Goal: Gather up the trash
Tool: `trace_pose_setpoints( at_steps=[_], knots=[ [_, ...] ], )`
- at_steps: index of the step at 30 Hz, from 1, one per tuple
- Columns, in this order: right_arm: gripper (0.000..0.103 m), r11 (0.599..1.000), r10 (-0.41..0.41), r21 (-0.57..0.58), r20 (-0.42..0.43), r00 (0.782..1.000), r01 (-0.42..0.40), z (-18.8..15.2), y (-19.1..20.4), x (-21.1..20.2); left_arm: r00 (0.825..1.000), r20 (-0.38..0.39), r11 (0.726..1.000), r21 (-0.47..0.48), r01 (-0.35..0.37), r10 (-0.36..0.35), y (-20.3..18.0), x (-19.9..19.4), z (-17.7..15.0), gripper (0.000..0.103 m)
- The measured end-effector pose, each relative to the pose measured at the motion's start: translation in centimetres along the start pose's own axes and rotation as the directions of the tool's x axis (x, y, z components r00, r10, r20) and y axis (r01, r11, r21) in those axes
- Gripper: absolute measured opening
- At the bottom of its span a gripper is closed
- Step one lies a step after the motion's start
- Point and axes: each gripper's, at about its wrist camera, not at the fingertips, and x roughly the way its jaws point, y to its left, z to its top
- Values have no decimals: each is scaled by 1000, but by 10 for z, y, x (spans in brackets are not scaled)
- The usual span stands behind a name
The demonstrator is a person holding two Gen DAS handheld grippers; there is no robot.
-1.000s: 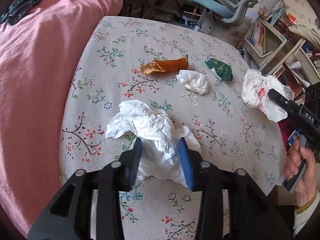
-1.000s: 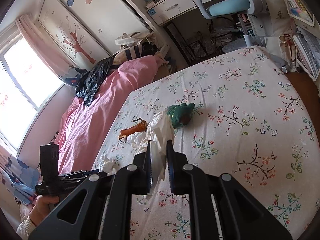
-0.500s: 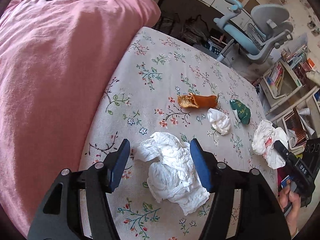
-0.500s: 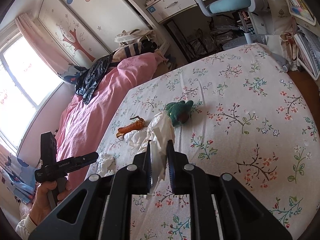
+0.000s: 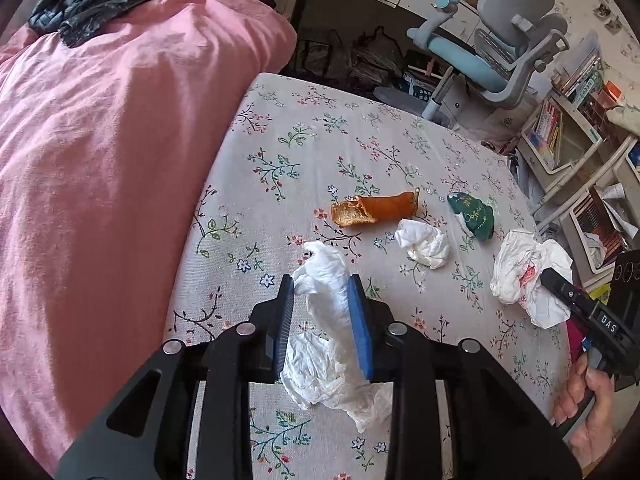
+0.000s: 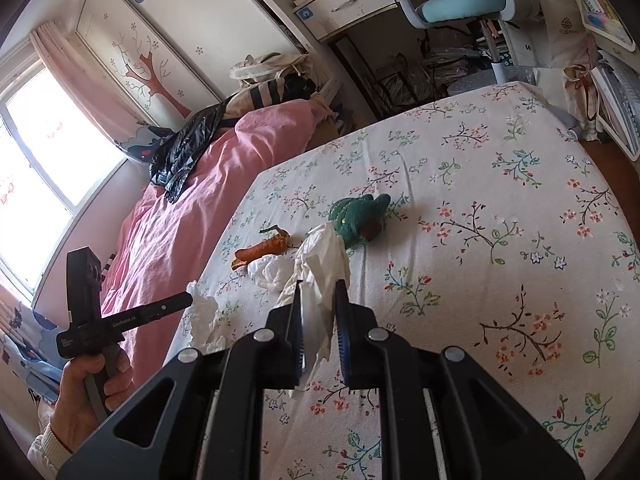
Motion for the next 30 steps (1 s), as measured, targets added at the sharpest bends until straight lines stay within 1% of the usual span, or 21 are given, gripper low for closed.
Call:
trace_pose_setpoints(
  at_steps=[2,6,10,12,13,14,16,18,21,24,27,30],
  knots=[
    [15,1000,0,-1,0,1000,0,0,0,0,1000,-19,999,27,-18,19,-4,5,-2,36],
    [16,1000,0,-1,-4,1000,0,0,0,1,998,-52,995,86,-43,48,-15,20,-9,37],
    [16,1000,3,-5,-8,1000,-3,-1,2,3,997,-36,988,143,-63,69,-28,26,-14,36],
    [16,1000,5,-7,-7,1000,-5,0,3,3,998,-32,986,160,-56,62,-32,28,-15,14],
    [16,1000,5,-6,-6,1000,-5,0,3,3,998,-27,987,154,-47,52,-32,26,-14,13],
    [16,1000,6,-6,-5,1000,-6,0,3,3,999,-8,988,146,-44,46,-32,22,-12,11],
    [16,1000,8,-6,-2,1000,-8,0,2,2,999,36,992,124,-31,27,-31,9,-8,10],
    [16,1000,12,-6,0,1000,-12,0,3,1,996,83,996,87,5,-12,-28,-4,-3,10],
    [16,1000,27,-3,6,1000,-27,0,7,-1,983,160,996,22,87,-90,-23,-30,0,10],
    [16,998,60,-1,22,998,-60,0,17,-8,967,215,990,-3,143,-139,-25,-51,-4,10],
    [16,996,80,-27,47,996,-79,-3,33,-22,957,247,988,8,153,-150,-33,-69,-14,10],
    [16,995,90,-53,73,993,-86,-7,45,-36,956,259,990,5,143,-139,-35,-83,-28,10]
  ],
)
